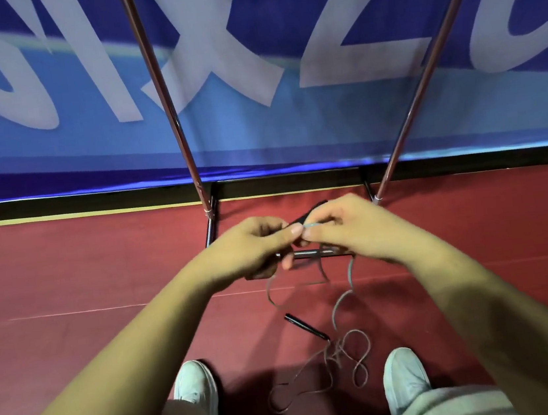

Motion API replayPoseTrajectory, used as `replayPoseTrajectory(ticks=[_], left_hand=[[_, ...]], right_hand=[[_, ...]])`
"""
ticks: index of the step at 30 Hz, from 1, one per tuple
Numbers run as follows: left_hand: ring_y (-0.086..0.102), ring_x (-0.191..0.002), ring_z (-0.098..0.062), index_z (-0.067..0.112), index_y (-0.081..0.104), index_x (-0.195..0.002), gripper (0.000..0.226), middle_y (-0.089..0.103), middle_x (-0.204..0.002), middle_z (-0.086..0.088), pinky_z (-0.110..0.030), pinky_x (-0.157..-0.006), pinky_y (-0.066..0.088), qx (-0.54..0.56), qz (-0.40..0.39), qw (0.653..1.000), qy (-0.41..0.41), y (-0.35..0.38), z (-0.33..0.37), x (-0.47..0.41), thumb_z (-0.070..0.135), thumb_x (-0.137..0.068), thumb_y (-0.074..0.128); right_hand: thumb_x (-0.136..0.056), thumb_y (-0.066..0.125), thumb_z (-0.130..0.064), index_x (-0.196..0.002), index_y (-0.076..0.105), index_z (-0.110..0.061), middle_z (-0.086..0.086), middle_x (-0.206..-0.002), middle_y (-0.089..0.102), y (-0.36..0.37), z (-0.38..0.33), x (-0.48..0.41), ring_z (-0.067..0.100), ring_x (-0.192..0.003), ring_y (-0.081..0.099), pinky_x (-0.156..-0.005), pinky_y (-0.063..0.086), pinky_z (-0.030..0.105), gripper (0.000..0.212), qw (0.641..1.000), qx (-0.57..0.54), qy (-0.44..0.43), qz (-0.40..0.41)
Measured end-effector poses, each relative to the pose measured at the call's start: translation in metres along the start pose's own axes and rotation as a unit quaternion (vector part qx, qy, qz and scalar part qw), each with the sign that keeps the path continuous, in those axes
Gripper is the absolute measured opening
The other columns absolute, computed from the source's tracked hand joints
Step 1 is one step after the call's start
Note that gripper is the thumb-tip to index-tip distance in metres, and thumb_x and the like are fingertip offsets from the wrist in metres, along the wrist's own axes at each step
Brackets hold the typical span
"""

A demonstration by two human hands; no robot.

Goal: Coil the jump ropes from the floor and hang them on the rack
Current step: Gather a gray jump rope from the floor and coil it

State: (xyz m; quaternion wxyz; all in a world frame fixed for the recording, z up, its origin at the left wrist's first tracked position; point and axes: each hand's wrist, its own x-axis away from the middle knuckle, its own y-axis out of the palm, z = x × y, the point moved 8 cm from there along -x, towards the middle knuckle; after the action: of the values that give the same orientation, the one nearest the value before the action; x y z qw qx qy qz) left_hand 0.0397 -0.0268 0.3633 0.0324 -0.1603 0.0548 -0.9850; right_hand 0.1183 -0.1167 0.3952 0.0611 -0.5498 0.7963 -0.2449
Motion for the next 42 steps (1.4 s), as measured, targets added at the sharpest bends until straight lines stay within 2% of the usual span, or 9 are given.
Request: replayPoseTrajectory(ticks=[4,9,13,16,21,26,37,39,42], left_hand=[[0.021,-0.036,-0.006,0.015,0.050,-0.072,0.021,0.025,-0.053,0.003,-0.016,-0.035,0.014,0.164,0.067,0.983,0.051,-0.019,0.015,0.000,0.027,-0.086,0.062],[0.023,-0.029,0.000,0.023,0.034,-0.071,0.030,0.021,-0.049,0.009,-0.013,-0.029,0.015,0.454,0.142,0.869,0.138,-0.074,0.025,0.005,0.020,-0.095,0.052],[0.050,-0.036,-0.009,0.014,0.057,-0.090,0.007,0.058,-0.067,-0.002,-0.016,-0.036,0.033,0.097,0.356,0.929,0.036,-0.108,-0.006,0.017,0.015,-0.096,0.060],[0.065,-0.048,-0.005,0.017,0.060,-0.099,0.004,0.068,-0.088,-0.006,-0.022,-0.048,0.044,-0.230,0.385,0.893,-0.027,-0.106,-0.013,0.017,0.019,-0.096,0.061],[0.066,-0.057,-0.017,0.000,0.059,-0.112,0.022,0.063,-0.090,-0.025,-0.022,-0.050,0.047,-0.038,0.154,0.987,0.022,-0.032,-0.004,-0.005,0.016,-0.097,0.061],[0.040,-0.040,-0.013,0.006,0.057,-0.089,0.029,0.051,-0.058,-0.003,-0.022,-0.042,0.025,0.019,0.005,0.999,0.030,0.003,0.004,-0.002,0.031,-0.100,0.048],[0.025,-0.034,-0.007,0.014,0.051,-0.074,0.028,0.036,-0.054,0.005,-0.016,-0.036,0.020,0.439,0.270,0.851,0.096,-0.082,0.002,0.007,0.025,-0.100,0.052],[0.034,-0.037,-0.009,0.013,0.055,-0.076,0.028,0.044,-0.058,0.002,-0.016,-0.038,0.023,0.374,0.326,0.865,0.077,-0.098,-0.003,0.016,0.026,-0.101,0.052],[0.057,-0.037,-0.007,0.013,0.060,-0.090,0.019,0.062,-0.073,-0.007,-0.015,-0.037,0.035,0.019,0.416,0.909,-0.015,-0.110,-0.007,0.029,0.025,-0.102,0.052]], right_hand=[[-0.091,0.068,-0.018,-0.070,0.070,-0.015,0.002,-0.062,0.065,-0.010,0.027,0.007,0.008,-0.057,0.056,-0.058,0.042,0.018,0.021,0.995,0.025,0.065,-0.077],[-0.093,0.064,-0.025,-0.074,0.072,-0.012,0.000,-0.083,0.076,-0.022,0.102,0.019,0.003,-0.066,0.057,-0.063,0.040,0.016,0.025,0.960,0.160,0.194,-0.119],[-0.097,0.059,-0.020,-0.078,0.071,-0.008,0.006,-0.064,0.069,-0.043,0.096,0.016,0.017,-0.060,0.059,-0.056,0.042,0.019,0.025,0.978,0.138,0.159,-0.002],[-0.098,0.056,-0.018,-0.086,0.069,-0.004,-0.005,-0.043,0.050,-0.042,0.064,0.010,0.016,-0.045,0.059,-0.045,0.037,0.015,0.023,0.991,0.066,0.110,0.045],[-0.093,0.063,-0.019,-0.087,0.074,-0.010,-0.002,-0.044,0.045,-0.006,0.018,0.001,0.014,-0.042,0.044,-0.047,0.035,0.023,0.015,0.998,0.040,0.045,-0.016],[-0.094,0.062,-0.015,-0.085,0.072,-0.003,0.008,-0.047,0.050,-0.009,0.010,0.002,0.009,-0.041,0.041,-0.046,0.033,0.019,0.018,1.000,-0.004,0.026,-0.013],[-0.094,0.064,-0.026,-0.071,0.067,-0.010,0.009,-0.080,0.074,-0.060,0.094,0.021,0.014,-0.068,0.056,-0.074,0.049,0.035,0.028,0.975,0.150,0.166,-0.015],[-0.094,0.064,-0.028,-0.072,0.068,-0.006,0.006,-0.068,0.072,-0.061,0.097,0.022,0.016,-0.062,0.056,-0.066,0.045,0.033,0.031,0.974,0.150,0.170,0.014],[-0.094,0.064,-0.024,-0.074,0.068,-0.006,-0.004,-0.049,0.061,-0.059,0.071,0.017,0.016,-0.056,0.067,-0.058,0.046,0.023,0.027,0.987,0.079,0.119,0.068]])
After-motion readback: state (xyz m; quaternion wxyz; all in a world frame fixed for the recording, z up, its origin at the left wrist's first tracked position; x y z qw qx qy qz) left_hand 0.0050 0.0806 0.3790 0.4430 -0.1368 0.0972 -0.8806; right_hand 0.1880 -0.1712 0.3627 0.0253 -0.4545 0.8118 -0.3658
